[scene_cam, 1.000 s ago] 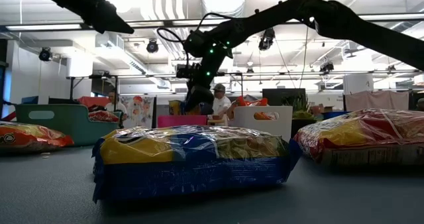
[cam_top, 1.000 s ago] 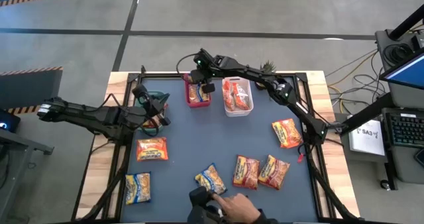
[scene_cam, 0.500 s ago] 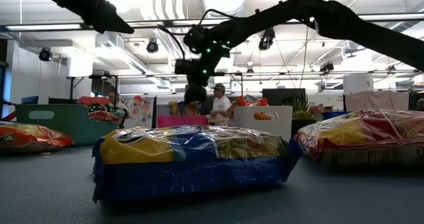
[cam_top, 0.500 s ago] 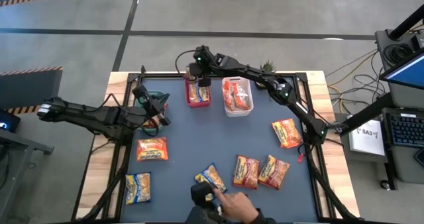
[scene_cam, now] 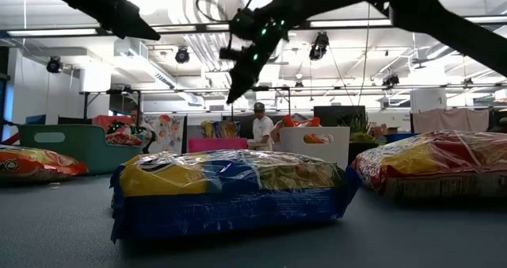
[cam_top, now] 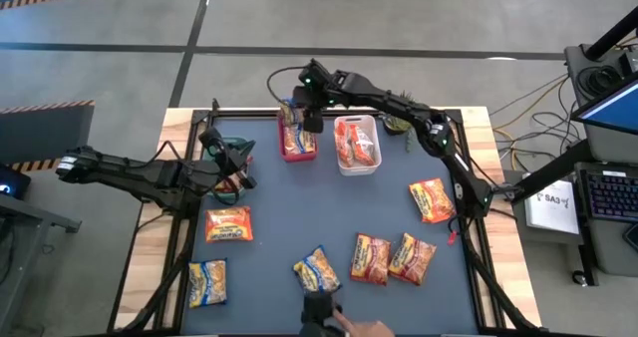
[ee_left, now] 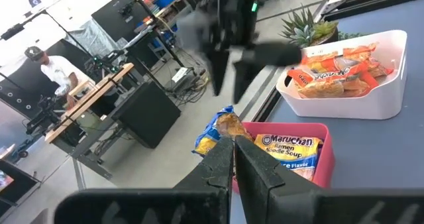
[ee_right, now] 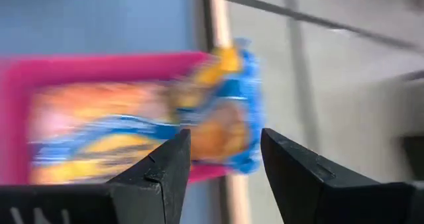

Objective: Sort Maruchan noodles
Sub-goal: Put the blue noodle pack into the red bin, then put the red noodle pack into the green bin

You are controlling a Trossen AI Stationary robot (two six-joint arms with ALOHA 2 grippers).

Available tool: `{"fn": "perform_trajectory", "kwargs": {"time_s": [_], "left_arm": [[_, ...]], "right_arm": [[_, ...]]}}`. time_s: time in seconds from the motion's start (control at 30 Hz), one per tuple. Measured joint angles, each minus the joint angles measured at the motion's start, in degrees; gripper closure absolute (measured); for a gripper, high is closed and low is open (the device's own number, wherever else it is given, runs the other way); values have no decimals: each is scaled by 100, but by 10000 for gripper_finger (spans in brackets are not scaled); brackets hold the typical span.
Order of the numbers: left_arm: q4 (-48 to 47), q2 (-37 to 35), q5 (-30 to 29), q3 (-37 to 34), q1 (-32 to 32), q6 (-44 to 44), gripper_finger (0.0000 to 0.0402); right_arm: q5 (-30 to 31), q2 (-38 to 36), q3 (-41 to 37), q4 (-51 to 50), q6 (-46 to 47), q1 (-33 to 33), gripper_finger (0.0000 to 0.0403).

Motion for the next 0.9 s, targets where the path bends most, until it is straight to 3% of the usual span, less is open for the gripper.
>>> {"fn": "perform_trajectory", "kwargs": {"time_s": [0.2, 0.37, 0.57, 0.7, 0.9], "left_arm": [[25, 77, 328, 0, 0, -158, 402], [444, 375, 947, 2, -8, -149, 402], [512, 639, 1047, 7, -238, -395, 402], [517, 624, 1045, 7, -507, -514, 402], [519, 540, 1040, 11, -825, -582, 402]], "right_arm": [[-1955, -383, -11, -648, 793, 97, 240], [-2838, -397, -26, -859, 800, 502, 249], [-3361, -430, -112, -912, 581, 1141, 257], [-3390, -540, -307, -750, 585, 1510, 263], [-3324, -1042, -1354, 32, 858, 1970, 268]]}}
